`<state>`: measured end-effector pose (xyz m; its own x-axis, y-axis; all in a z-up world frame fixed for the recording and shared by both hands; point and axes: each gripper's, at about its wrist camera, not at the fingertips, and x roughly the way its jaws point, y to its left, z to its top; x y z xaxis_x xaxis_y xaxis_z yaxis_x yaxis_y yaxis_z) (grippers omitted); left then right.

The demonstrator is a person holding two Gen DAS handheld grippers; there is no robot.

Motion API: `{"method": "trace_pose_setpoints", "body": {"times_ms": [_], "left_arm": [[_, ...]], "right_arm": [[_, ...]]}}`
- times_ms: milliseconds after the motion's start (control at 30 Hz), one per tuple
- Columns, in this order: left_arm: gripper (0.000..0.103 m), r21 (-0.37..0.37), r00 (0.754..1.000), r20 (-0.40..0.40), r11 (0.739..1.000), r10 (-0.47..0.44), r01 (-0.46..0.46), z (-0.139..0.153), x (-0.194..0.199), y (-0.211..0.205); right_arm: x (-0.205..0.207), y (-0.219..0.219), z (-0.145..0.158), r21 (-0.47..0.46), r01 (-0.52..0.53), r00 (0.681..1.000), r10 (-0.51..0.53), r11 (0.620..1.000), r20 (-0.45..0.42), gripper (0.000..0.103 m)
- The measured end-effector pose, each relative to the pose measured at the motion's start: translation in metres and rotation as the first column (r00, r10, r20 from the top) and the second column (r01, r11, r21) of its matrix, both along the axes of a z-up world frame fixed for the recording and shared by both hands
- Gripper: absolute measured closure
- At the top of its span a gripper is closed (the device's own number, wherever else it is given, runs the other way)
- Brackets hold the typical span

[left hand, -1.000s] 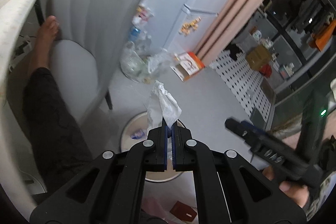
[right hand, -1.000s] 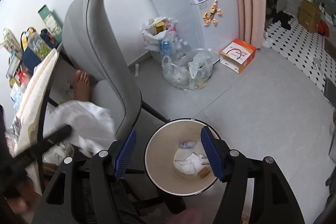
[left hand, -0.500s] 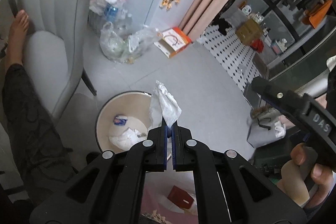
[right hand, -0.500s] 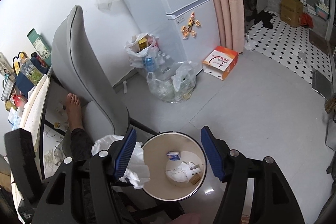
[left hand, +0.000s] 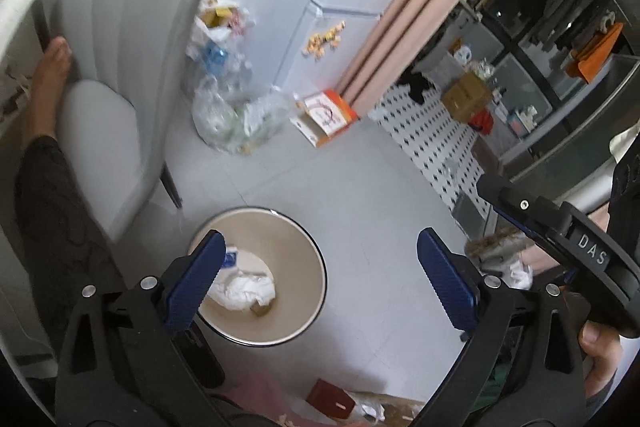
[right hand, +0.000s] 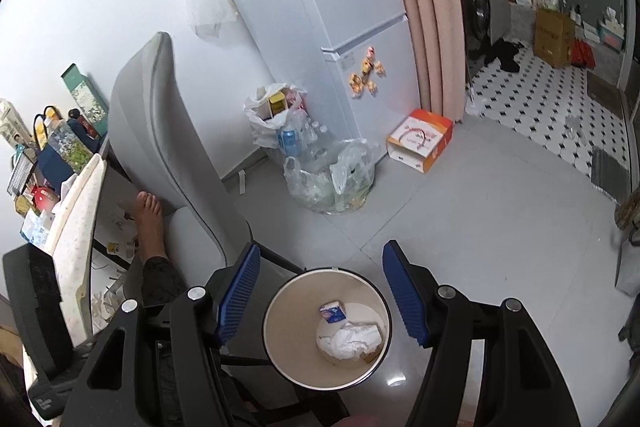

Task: Collect trash
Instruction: 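Move both open grippers back over the table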

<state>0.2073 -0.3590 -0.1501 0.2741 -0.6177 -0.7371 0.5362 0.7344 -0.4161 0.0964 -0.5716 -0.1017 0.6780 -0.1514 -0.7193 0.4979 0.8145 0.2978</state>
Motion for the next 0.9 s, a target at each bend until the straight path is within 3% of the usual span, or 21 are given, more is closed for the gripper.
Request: {"method": "trace_pose_setpoints", "body": {"times_ms": [267, 400, 600, 900], "left_arm": [[0.007, -0.101, 0.985, 0.109, 0.988, 0.132, -0.121, 0.06, 0.0, 0.061], [0.007, -0.161, 0.964, 0.171, 0.971, 0.206, -0.179, 0.085, -0.006, 0.099], [0.007, -0.228, 0.909, 0.251, 0.933, 0.333, -0.279, 0.112, -0.015, 0.167], [0.006, -0.281, 0.832, 0.275, 0.868, 0.482, -0.41, 0.125, -0.024, 0.26]], "right_arm": [[0.006, 0.041, 0.045, -0.076, -0.04, 0.992, 0.049, 0.996, 0.112, 0.007], [0.014, 0.074, 0.063, -0.121, -0.075, 0.985, 0.093, 0.99, 0.149, 0.007], [0.03, 0.129, 0.075, -0.14, -0.163, 0.97, 0.185, 0.977, 0.16, 0.007], [0.046, 0.203, 0.08, -0.175, -0.281, 0.938, 0.309, 0.944, 0.159, 0.007]]}}
